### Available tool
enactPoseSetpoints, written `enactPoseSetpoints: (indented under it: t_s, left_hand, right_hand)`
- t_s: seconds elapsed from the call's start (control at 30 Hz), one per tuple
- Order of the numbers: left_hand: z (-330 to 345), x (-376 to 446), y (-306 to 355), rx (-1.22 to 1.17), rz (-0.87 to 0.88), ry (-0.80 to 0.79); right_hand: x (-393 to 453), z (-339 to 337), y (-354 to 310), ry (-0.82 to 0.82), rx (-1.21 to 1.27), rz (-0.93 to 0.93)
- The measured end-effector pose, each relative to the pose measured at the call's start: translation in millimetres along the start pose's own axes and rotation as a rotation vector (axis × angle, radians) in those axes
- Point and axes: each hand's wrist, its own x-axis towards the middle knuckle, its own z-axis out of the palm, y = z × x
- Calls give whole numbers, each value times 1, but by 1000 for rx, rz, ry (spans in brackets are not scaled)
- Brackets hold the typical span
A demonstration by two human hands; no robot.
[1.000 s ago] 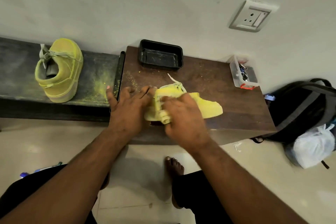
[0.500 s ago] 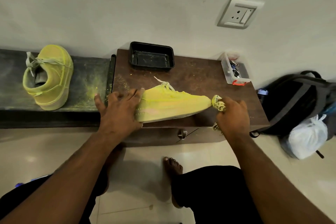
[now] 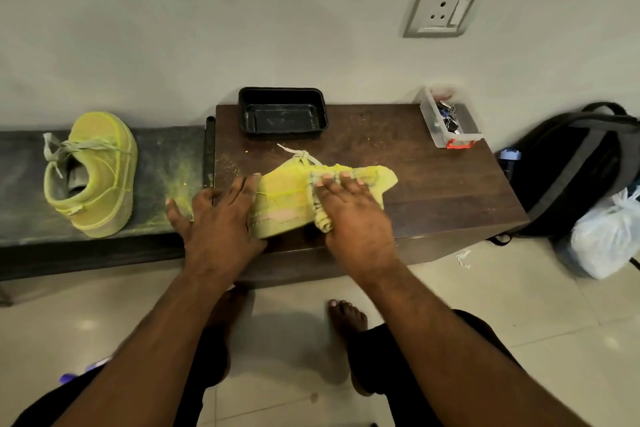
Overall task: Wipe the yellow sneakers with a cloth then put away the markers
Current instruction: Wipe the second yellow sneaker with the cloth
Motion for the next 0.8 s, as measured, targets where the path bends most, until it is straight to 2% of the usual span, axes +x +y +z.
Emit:
enactPoseSetpoints:
  t_s: [0.07, 0.2, 0.27, 0.33, 0.4, 0.5, 0.57, 0.63, 0.8]
  left_hand:
    - [-2, 0, 2, -11, 8, 10]
    - [-3, -2, 7, 6, 50, 31]
    - [-1, -4, 7, 10, 65, 46]
    - [0, -4, 7, 2, 65, 48]
    - [0, -4, 9, 0, 80, 61]
    - [4, -4, 9, 3, 94, 94]
    - [9, -5, 6, 27, 81, 115]
    - [10, -6, 3, 37, 66, 109]
    - [6, -3, 3, 2, 66, 80]
  right_hand:
    - [3, -13, 17, 40, 21, 138]
    - [2, -27, 59, 146, 205, 543]
    - [-1, -29, 69, 222, 201, 610]
    - [-4, -28, 62, 326, 227, 570]
    - [-8, -24, 34, 364, 251, 406]
    - [-13, 0, -18, 228, 68, 0]
    - [-13, 18, -36, 79, -37, -112]
    - [-10, 22, -33, 5, -76, -92]
    - [-2, -5, 11, 54, 10, 152]
